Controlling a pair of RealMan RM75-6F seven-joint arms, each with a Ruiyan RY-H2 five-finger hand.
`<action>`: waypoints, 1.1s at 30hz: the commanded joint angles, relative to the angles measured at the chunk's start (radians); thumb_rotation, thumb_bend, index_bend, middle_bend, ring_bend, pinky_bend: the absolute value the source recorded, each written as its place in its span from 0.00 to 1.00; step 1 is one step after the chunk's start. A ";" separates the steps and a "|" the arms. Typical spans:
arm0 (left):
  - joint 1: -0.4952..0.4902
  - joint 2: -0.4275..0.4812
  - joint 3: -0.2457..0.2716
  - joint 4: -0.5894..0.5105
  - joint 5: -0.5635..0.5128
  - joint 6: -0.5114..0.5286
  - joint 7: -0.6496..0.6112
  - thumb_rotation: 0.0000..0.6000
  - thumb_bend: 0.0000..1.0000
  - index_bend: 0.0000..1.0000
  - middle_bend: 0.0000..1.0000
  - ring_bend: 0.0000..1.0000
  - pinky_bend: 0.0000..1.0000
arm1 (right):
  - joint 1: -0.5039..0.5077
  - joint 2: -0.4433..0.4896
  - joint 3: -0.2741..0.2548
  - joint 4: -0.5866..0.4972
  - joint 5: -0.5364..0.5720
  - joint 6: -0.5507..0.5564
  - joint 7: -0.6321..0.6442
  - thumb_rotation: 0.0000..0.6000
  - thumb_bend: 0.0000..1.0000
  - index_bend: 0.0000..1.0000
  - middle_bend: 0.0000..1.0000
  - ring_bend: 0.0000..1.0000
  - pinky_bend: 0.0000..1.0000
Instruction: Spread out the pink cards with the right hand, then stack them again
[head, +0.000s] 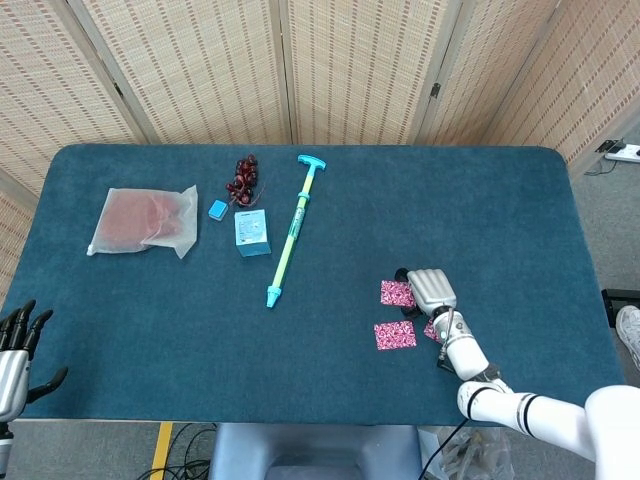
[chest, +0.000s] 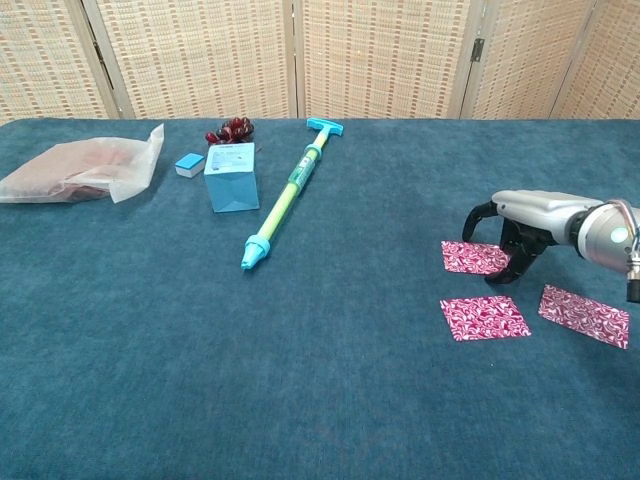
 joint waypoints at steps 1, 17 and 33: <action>0.001 0.000 0.000 0.000 -0.001 0.000 0.000 1.00 0.26 0.15 0.03 0.05 0.13 | 0.002 -0.002 0.001 0.004 0.001 -0.003 -0.001 1.00 0.29 0.28 0.98 1.00 1.00; -0.002 -0.002 -0.001 -0.002 0.002 0.000 0.001 1.00 0.26 0.15 0.03 0.05 0.13 | -0.023 0.040 -0.012 -0.072 -0.051 0.025 0.011 1.00 0.34 0.35 0.99 1.00 1.00; -0.006 -0.004 0.001 -0.015 0.011 0.001 0.012 1.00 0.26 0.15 0.03 0.05 0.13 | -0.108 0.206 -0.115 -0.344 -0.252 0.055 0.089 1.00 0.34 0.35 1.00 1.00 1.00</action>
